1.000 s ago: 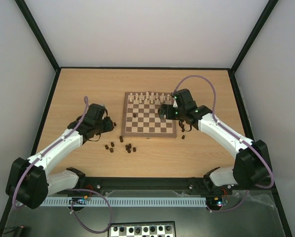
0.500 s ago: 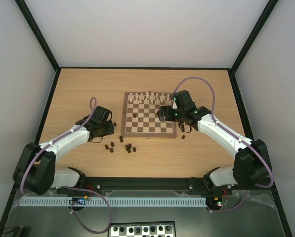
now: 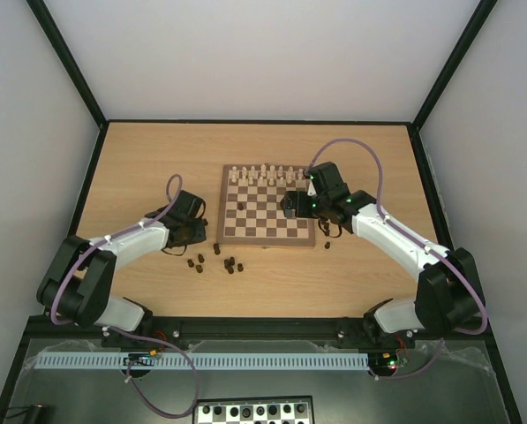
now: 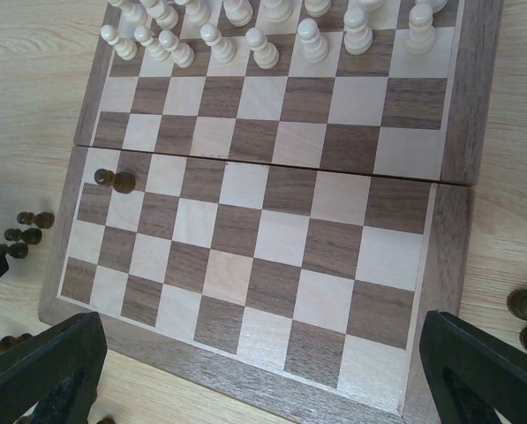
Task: Set up the chess pieces on the board
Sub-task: Pick up the chess piece at the center of the board.
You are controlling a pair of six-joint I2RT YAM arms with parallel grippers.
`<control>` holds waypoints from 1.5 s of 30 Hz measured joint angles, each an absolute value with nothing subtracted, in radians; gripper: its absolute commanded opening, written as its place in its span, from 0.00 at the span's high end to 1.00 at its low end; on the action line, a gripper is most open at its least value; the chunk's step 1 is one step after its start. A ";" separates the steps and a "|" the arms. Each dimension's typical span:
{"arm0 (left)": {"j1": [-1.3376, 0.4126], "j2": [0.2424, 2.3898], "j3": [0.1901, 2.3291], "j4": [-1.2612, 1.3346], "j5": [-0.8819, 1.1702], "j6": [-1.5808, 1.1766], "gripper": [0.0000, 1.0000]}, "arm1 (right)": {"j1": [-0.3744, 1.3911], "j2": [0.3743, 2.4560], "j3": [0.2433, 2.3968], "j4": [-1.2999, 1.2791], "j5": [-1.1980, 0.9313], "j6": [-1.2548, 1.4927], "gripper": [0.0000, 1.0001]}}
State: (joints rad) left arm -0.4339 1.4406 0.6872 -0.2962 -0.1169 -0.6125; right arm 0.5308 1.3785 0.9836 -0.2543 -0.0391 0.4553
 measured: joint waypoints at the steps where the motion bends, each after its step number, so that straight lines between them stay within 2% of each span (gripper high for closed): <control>1: -0.434 1.443 0.688 -0.296 -0.120 -0.611 0.62 | 0.531 1.379 0.983 -0.253 -0.040 0.455 0.02; 3: -0.434 1.444 0.693 -0.294 -0.129 -0.614 0.57 | 0.531 1.382 0.982 -0.248 -0.041 0.455 0.02; 5: -0.434 1.443 0.696 -0.287 -0.140 -0.619 0.56 | 0.531 1.384 0.979 -0.243 -0.043 0.455 0.02; 11: -0.434 1.444 0.708 -0.258 -0.169 -0.628 0.67 | 0.531 1.388 0.972 -0.238 -0.046 0.455 0.02; 18: -0.434 1.469 0.720 -0.245 -0.176 -0.632 0.68 | 0.531 1.388 0.971 -0.236 -0.049 0.455 0.02; 24: -0.434 1.473 0.720 -0.244 -0.176 -0.632 0.75 | 0.531 1.388 0.967 -0.233 -0.049 0.455 0.03; 38: -0.435 1.493 0.720 -0.244 -0.183 -0.632 0.75 | 0.531 1.397 0.960 -0.227 -0.052 0.455 0.03; 45: -0.435 1.494 0.719 -0.244 -0.183 -0.632 0.91 | 0.531 1.406 0.960 -0.226 -0.052 0.455 0.03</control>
State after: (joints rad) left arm -0.4347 1.4940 0.7189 -0.2436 -0.1825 -0.6323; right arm 0.5308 1.4063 0.9596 -0.2256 -0.0517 0.4553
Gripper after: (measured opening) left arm 0.150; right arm 0.973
